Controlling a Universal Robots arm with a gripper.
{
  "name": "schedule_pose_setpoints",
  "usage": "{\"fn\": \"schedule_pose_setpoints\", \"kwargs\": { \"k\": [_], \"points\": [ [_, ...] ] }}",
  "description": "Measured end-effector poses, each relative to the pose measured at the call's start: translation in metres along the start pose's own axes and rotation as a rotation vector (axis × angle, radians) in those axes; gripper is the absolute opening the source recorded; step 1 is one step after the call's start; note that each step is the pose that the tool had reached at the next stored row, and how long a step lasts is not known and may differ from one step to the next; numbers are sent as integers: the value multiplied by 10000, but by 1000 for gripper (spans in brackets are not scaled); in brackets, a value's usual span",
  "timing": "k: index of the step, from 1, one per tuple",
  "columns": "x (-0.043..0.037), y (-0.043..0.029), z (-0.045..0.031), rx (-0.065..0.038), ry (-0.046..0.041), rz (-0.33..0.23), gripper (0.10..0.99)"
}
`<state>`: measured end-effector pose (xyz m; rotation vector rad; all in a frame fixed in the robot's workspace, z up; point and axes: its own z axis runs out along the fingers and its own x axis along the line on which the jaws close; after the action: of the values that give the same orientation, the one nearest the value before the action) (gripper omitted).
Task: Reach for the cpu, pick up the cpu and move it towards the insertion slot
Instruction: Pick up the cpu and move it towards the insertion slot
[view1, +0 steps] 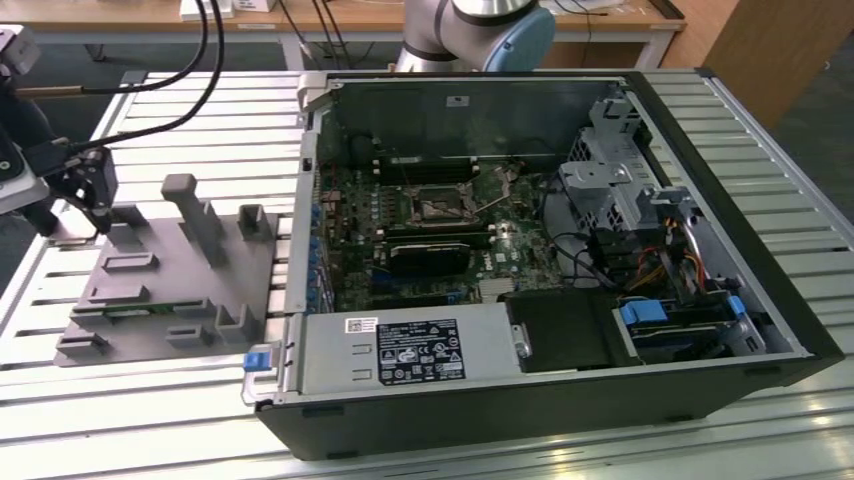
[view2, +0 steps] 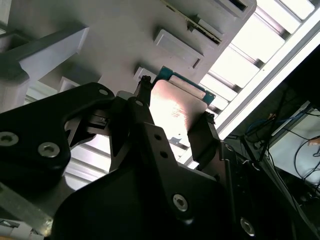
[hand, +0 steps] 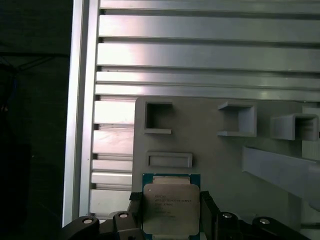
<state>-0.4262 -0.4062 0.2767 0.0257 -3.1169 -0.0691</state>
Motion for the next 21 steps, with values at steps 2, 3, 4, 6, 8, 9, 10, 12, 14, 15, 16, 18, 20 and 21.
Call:
{"fn": "schedule_pose_setpoints", "kwargs": {
  "k": [2,3,4,6,8,9,10,12,14,15,16,18,20,21],
  "points": [
    [1,2,-37,0,-1,0,545],
    [1,2,-56,0,-1,0,545],
    [2,3,-75,-1,-1,0,545],
    [2,5,-104,0,0,0,545],
    [3,7,-137,0,0,-1,545],
    [3,8,-152,0,-1,0,545],
    [4,9,-165,0,-1,0,545],
    [4,11,-190,-1,-1,0,545],
    [5,13,-213,0,-1,0,545],
    [5,13,-220,-1,-1,0,545],
    [5,14,-229,0,0,0,545],
    [6,16,-246,0,-1,0,545],
    [6,18,-267,0,-1,-1,545],
    [6,19,-277,0,0,0,545]
  ]
}}
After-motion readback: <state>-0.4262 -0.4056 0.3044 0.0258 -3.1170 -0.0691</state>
